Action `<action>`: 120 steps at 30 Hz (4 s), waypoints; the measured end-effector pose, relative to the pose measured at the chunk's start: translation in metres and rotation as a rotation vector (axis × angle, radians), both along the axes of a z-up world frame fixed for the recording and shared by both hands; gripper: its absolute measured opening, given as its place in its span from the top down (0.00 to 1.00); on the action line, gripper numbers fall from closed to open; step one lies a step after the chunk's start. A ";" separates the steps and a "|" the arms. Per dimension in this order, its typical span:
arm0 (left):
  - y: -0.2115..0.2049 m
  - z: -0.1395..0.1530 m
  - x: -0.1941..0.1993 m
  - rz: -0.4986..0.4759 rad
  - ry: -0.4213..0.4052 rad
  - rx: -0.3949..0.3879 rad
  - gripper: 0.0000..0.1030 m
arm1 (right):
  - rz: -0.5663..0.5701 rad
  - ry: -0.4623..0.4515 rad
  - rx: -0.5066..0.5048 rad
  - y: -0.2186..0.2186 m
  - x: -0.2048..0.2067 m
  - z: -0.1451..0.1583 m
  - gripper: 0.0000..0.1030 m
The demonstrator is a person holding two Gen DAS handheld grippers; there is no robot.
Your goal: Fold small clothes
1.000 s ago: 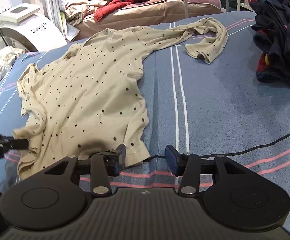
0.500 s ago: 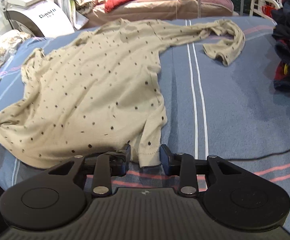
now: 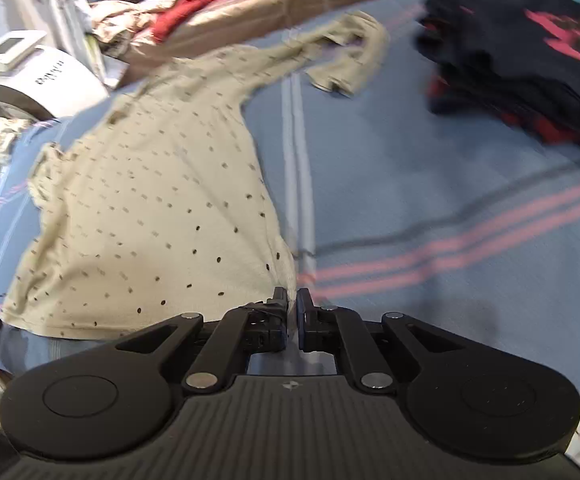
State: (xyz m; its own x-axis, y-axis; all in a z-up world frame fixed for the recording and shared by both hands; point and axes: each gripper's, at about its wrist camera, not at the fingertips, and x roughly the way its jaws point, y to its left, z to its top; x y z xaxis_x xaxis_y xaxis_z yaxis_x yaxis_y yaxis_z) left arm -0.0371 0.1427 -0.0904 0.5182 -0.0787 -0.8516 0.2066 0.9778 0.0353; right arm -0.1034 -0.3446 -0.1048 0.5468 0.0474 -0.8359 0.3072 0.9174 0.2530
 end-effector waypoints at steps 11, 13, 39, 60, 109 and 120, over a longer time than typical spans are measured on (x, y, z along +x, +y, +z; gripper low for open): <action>-0.044 -0.018 -0.006 -0.261 -0.139 0.118 0.23 | -0.061 -0.047 0.056 0.002 0.007 0.000 0.41; -0.054 -0.025 -0.003 -0.313 -0.143 0.139 0.24 | -0.041 -0.057 0.069 0.007 0.012 0.000 0.38; -0.030 -0.022 -0.014 -0.250 0.088 0.197 0.84 | 0.088 0.081 0.003 0.034 0.004 -0.009 0.87; -0.102 0.060 0.089 -0.213 -0.348 0.006 0.00 | 0.108 -0.151 0.022 0.046 0.112 0.036 0.00; -0.183 -0.059 0.441 -0.545 -0.211 0.111 0.83 | 0.754 -0.236 -0.254 0.069 0.454 -0.034 0.89; -0.172 -0.059 0.497 -0.322 -0.240 0.198 0.88 | 0.553 -0.211 -0.349 0.061 0.498 -0.040 0.83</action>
State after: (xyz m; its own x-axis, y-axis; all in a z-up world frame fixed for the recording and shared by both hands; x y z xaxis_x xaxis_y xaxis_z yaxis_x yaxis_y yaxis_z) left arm 0.4603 -0.0294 -0.1495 0.6791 -0.1160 -0.7249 0.4625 0.8344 0.2998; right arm 0.3946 -0.2832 -0.1452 0.6727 0.1138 -0.7311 -0.2529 0.9639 -0.0827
